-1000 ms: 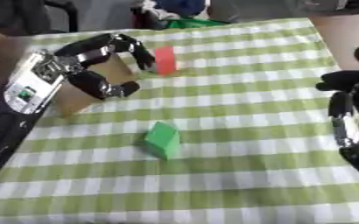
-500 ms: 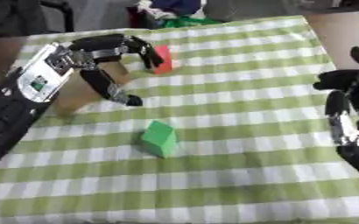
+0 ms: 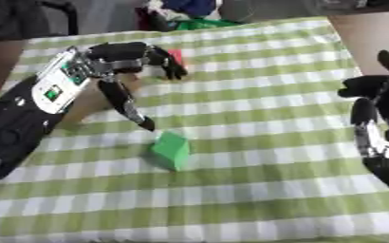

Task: Pick up objects on the table and place them in the box.

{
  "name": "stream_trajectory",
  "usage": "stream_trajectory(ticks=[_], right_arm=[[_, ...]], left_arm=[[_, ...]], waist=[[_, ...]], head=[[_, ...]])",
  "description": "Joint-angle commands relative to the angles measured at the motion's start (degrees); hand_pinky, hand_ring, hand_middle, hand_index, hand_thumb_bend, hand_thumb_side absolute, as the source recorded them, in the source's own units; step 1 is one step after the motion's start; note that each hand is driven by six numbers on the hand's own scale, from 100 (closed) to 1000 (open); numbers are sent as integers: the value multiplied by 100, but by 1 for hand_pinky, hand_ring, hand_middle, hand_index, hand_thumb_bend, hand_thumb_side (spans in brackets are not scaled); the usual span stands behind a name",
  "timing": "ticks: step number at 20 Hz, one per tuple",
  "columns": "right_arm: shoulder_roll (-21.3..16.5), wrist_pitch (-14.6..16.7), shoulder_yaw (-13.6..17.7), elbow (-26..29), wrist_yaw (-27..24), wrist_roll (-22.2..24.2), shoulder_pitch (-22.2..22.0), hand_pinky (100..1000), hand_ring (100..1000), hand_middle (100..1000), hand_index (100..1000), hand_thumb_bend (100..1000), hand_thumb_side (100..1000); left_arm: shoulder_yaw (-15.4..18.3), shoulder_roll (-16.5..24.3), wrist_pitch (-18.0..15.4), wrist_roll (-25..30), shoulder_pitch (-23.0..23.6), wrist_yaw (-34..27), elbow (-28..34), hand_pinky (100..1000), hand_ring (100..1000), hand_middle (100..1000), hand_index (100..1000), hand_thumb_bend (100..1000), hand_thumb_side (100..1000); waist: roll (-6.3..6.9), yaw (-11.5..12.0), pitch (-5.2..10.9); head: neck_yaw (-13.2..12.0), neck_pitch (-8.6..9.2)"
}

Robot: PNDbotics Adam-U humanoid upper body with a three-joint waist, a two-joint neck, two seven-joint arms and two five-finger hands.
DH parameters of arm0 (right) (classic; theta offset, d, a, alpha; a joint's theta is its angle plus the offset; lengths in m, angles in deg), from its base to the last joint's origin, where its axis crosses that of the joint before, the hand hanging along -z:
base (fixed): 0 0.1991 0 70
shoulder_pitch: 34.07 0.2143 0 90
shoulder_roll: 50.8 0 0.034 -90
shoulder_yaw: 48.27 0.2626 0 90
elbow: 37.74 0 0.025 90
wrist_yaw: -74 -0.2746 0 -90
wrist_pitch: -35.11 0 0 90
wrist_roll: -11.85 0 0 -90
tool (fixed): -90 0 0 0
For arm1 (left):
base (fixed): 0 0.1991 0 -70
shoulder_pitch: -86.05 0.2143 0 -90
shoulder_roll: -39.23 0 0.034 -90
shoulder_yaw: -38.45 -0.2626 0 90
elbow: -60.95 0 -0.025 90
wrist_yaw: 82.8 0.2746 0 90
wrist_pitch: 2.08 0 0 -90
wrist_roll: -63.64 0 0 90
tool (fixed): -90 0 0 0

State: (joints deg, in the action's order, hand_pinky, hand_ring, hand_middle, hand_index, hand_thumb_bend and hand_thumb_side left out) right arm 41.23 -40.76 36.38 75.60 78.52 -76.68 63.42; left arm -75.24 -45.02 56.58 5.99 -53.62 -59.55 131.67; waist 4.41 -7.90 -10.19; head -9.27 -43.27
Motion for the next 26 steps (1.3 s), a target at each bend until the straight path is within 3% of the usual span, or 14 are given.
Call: stream_trajectory(ticks=[1, 11, 26], right_arm=[[-95, 13, -4, 44, 27, 14, 20, 883, 701, 686, 1000, 100, 535], [-104, 17, -11, 25, 30, 24, 12, 883, 701, 686, 1000, 100, 536], [-105, 24, -22, 20, 28, 39, 19, 883, 701, 685, 1000, 100, 535]], left_arm=[[-130, 160, -2040, 1957, -158, -49, 46, 791, 714, 710, 890, 753, 374], [-752, 321, -2063, 1961, -240, 187, 100, 791, 719, 708, 884, 765, 385], [-1094, 181, -2063, 1961, -80, 679, -71, 780, 688, 674, 865, 759, 407]], waist=[[-19, -8, 103], [5, 31, 108], [6, 9, 103]], head=[[7, -9], [25, -18], [20, -8]])
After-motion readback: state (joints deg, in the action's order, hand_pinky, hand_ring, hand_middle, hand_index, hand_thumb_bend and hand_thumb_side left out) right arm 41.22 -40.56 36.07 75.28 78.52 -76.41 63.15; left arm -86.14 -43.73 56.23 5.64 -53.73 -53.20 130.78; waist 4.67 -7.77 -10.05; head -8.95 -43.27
